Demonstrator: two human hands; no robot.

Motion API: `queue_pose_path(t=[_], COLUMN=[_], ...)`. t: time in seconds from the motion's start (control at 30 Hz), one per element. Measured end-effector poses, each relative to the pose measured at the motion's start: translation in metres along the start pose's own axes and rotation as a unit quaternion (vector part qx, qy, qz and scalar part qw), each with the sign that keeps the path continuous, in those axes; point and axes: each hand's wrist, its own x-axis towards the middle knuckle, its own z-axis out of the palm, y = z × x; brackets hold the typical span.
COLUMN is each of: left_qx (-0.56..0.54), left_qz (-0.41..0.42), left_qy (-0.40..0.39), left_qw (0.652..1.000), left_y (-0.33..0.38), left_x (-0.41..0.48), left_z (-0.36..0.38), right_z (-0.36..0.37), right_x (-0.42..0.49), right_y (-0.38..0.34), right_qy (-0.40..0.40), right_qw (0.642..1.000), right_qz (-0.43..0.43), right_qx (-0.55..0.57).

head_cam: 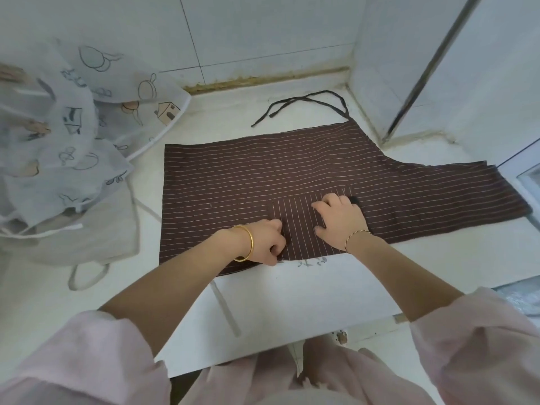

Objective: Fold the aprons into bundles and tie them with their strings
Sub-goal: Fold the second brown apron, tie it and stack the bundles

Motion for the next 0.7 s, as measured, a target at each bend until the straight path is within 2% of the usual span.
queue_pose_path(t=[0.1, 0.17, 0.23, 0.33, 0.4, 0.57, 0.7], left_qx=[-0.037, -0.127, -0.176, -0.117, -0.086, -0.024, 0.016], left_qz=[-0.013, -0.032, -0.053, -0.138, -0.198, -0.286, -0.313], left_qy=[-0.068, -0.097, -0.03, 0.159, 0.218, 0.203, 0.189], left_qw=[0.997, 0.987, 0.983, 0.971, 0.952, 0.936, 0.931], left_y=[0.001, -0.006, -0.023, -0.059, -0.08, -0.13, -0.157], left_x=[0.002, 0.002, 0.005, 0.013, 0.017, 0.028, 0.044], left_z=[-0.007, -0.013, -0.02, -0.035, -0.046, -0.066, -0.074], right_z=[-0.001, -0.004, -0.013, -0.029, -0.034, -0.033, -0.026], right_x=[-0.002, 0.001, 0.007, 0.024, 0.036, 0.064, 0.085], right_y=[-0.004, -0.008, -0.01, -0.012, -0.014, -0.026, -0.029], right_qy=[-0.015, -0.028, -0.047, -0.059, -0.049, -0.075, -0.119], right_qw=[0.999, 0.999, 0.998, 0.996, 0.996, 0.994, 0.99], right_qz=[-0.029, -0.037, -0.039, -0.026, -0.016, -0.022, 0.004], right_qx=[-0.021, -0.022, 0.003, 0.066, 0.076, 0.076, 0.076])
